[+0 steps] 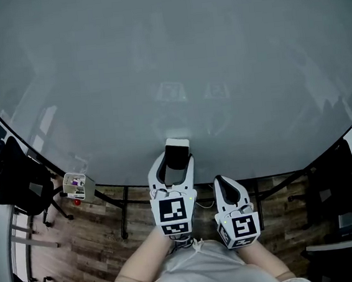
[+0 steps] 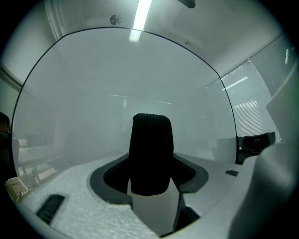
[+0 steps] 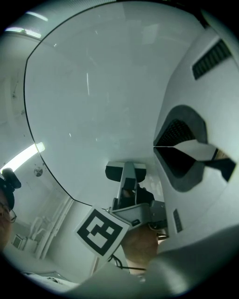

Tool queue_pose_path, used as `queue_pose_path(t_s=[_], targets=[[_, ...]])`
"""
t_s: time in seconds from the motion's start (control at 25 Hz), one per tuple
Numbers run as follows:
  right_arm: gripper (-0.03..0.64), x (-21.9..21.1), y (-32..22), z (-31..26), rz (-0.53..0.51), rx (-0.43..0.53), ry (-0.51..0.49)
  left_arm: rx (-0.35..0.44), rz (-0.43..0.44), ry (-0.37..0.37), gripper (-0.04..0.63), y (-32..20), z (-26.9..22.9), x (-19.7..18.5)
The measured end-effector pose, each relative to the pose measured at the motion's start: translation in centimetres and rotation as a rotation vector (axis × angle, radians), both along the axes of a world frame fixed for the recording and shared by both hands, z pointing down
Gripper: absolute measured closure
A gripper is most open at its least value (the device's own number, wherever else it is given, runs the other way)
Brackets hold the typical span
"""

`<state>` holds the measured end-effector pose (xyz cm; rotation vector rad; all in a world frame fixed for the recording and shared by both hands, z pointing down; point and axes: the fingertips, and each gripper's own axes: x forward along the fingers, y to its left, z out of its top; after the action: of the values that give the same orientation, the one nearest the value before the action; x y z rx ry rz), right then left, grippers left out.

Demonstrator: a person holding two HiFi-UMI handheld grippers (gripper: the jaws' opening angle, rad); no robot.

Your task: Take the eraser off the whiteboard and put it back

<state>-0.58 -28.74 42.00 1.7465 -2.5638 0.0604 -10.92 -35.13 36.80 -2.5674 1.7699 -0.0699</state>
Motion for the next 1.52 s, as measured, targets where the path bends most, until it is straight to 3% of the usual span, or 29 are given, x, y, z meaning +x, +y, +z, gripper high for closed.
queue_pose_path(t_s=[0.56, 0.8, 1.0, 1.28, 1.52], targets=[[0.589, -0.1, -0.9, 0.8, -0.009, -0.009, 0.017, 0.026, -0.081, 0.002, 0.344, -0.6, 0.0, -0.2], [0.589, 0.3, -0.8, 0.9, -0.008, -0.014, 0.009, 0.014, -0.064, 0.068, 0.314, -0.4, -0.7, -0.1], [0.589, 0.5, -0.5, 1.3, -0.006, -0.021, 0.013, 0.072, -0.068, -0.011, 0.307, 0.8, -1.1, -0.1], [0.589, 0.0, 0.6, 1.8, -0.015, -0.032, 0.029, 0.078, -0.073, -0.02, 0.31, 3.6, 0.6, -0.4], [0.589, -0.4, 1.6, 2.2, -0.027, -0.045, 0.03, -0.013, -0.093, 0.011, 0.464, 5.3, 3.3, -1.5]])
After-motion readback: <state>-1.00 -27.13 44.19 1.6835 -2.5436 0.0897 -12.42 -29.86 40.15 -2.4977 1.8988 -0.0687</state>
